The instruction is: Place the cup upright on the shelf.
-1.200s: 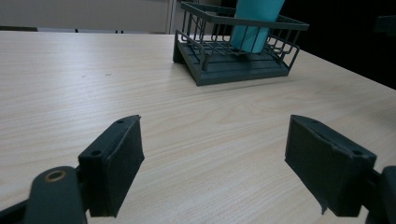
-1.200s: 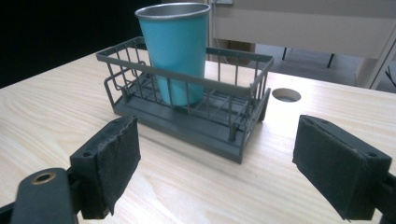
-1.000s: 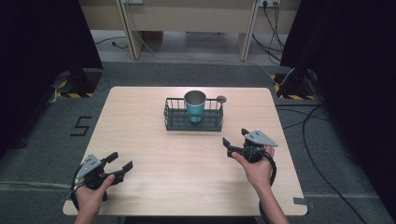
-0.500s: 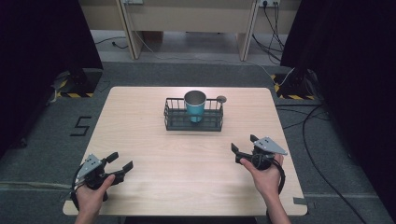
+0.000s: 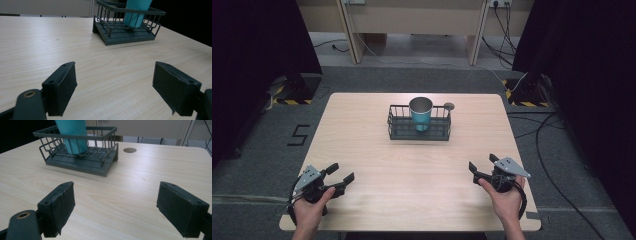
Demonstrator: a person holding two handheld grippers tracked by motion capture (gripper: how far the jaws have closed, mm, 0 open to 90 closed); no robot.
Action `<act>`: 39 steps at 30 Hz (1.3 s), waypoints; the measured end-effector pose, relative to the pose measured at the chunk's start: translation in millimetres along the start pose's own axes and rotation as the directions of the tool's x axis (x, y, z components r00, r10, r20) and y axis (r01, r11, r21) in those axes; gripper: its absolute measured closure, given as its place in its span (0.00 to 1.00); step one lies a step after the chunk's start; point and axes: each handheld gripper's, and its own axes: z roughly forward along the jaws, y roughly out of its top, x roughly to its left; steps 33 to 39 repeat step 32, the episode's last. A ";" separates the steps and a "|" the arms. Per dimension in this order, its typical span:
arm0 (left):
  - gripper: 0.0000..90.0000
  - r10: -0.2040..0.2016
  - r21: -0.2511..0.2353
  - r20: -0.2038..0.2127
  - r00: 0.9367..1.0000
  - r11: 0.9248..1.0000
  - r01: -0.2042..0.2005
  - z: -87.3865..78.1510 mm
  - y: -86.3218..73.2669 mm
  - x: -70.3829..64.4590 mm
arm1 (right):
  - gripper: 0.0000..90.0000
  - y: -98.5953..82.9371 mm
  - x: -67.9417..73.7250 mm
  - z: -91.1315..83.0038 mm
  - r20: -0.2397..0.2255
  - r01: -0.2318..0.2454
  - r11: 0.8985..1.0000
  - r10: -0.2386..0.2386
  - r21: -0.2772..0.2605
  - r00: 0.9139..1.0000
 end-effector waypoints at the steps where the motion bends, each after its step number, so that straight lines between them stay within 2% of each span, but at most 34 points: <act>1: 0.21 -0.002 0.000 0.000 1.000 1.000 0.002 0.1 -0.1 0.0 | 0.17 -1.6 -1.0 -1.6 0.001 -0.003 1.000 0.003 0.001 1.000; 14: 0.21 -0.001 0.002 0.001 1.000 1.000 0.001 0.9 -0.3 -0.1 | 0.18 -22.7 -11.3 -13.2 0.031 -0.028 1.000 0.028 0.011 0.999; 18: 0.21 0.000 0.001 0.001 1.000 1.000 0.000 0.9 -0.2 -0.3 | 0.18 -28.1 -13.2 -15.3 0.040 -0.027 1.000 0.027 -0.002 0.999; 24: 0.21 0.001 0.001 0.003 1.000 1.000 -0.001 1.3 0.0 -0.3 | 0.18 -34.0 -13.7 -17.1 0.043 -0.051 0.998 0.052 -0.023 0.998; 30: 0.21 0.003 0.002 0.005 1.000 1.000 -0.003 1.4 0.3 -0.3 | 0.18 -36.5 -11.2 -18.8 0.030 -0.030 0.999 0.031 -0.043 0.999; 32: 0.21 0.003 0.002 0.005 1.000 1.000 -0.003 1.3 0.2 -0.1 | 0.18 -37.0 -10.3 -18.3 0.021 -0.042 0.998 0.043 -0.044 0.999; 39: 0.21 0.003 0.002 0.005 1.000 1.000 -0.003 1.3 0.2 -0.1 | 0.18 -37.0 -10.3 -18.3 0.021 -0.042 0.998 0.043 -0.044 0.999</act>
